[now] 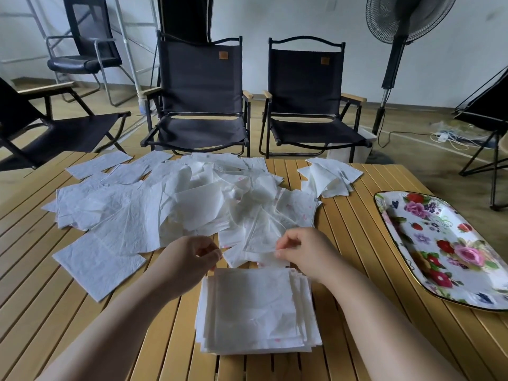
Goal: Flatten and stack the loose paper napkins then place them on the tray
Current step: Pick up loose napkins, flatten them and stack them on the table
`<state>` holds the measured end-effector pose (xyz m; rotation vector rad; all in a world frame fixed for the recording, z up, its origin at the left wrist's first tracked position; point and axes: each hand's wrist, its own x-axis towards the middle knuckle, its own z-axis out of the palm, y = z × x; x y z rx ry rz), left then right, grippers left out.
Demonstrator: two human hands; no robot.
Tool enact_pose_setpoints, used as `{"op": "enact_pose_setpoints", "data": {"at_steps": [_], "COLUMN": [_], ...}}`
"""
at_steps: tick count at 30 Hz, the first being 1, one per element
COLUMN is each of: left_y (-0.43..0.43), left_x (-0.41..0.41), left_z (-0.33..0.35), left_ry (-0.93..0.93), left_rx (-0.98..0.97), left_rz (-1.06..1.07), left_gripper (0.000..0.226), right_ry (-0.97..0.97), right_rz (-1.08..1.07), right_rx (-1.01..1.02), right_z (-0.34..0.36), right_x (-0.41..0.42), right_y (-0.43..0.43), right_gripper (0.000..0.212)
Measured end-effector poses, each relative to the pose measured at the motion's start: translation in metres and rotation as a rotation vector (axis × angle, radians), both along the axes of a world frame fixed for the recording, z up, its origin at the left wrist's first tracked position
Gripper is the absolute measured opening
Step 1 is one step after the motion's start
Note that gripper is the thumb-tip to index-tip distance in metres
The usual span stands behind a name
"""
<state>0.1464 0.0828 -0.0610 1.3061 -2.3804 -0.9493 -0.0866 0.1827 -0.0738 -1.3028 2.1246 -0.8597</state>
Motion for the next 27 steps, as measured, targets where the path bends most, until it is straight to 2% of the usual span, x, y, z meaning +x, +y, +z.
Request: {"op": "enact_pose_setpoints", "data": {"at_steps": [5, 8, 10, 11, 13, 15, 18, 20, 22, 27], "left_y": [0.001, -0.001, 0.001, 0.002, 0.008, 0.010, 0.015, 0.019, 0.023, 0.027], "left_x": [-0.001, 0.000, 0.000, 0.000, 0.000, 0.001, 0.002, 0.004, 0.008, 0.011], "left_z": [-0.001, -0.001, 0.004, 0.007, 0.014, 0.019, 0.024, 0.026, 0.028, 0.023], "left_ry": [0.087, 0.167, 0.300, 0.386, 0.557, 0.658, 0.727, 0.683, 0.557, 0.368], "left_rx": [-0.030, 0.057, 0.210, 0.315, 0.526, 0.665, 0.742, 0.698, 0.588, 0.463], "left_rz": [-0.012, 0.023, 0.041, 0.035, -0.014, -0.073, -0.156, -0.156, -0.183, -0.150], "left_gripper": [0.005, 0.055, 0.085, 0.091, 0.088, 0.074, 0.051, 0.041, 0.035, 0.013], "right_ry": [-0.034, -0.141, -0.295, -0.408, -0.674, -0.872, -0.919, -0.797, -0.640, -0.284], "right_rz": [0.014, 0.070, 0.108, 0.114, 0.091, 0.037, -0.047, -0.046, -0.006, 0.243], "right_rx": [-0.213, -0.381, -0.495, -0.542, -0.601, -0.602, -0.494, -0.324, -0.100, 0.480], "right_z": [0.026, 0.050, 0.065, 0.072, 0.086, 0.093, 0.093, 0.089, 0.085, 0.069], "right_x": [0.013, 0.026, 0.034, 0.038, 0.043, 0.043, 0.035, 0.027, 0.019, 0.009], "right_y": [0.007, 0.019, 0.029, 0.035, 0.045, 0.052, 0.058, 0.062, 0.068, 0.070], "right_gripper": [0.010, 0.010, 0.011, 0.010, 0.006, 0.003, 0.006, 0.012, 0.019, 0.018]}}
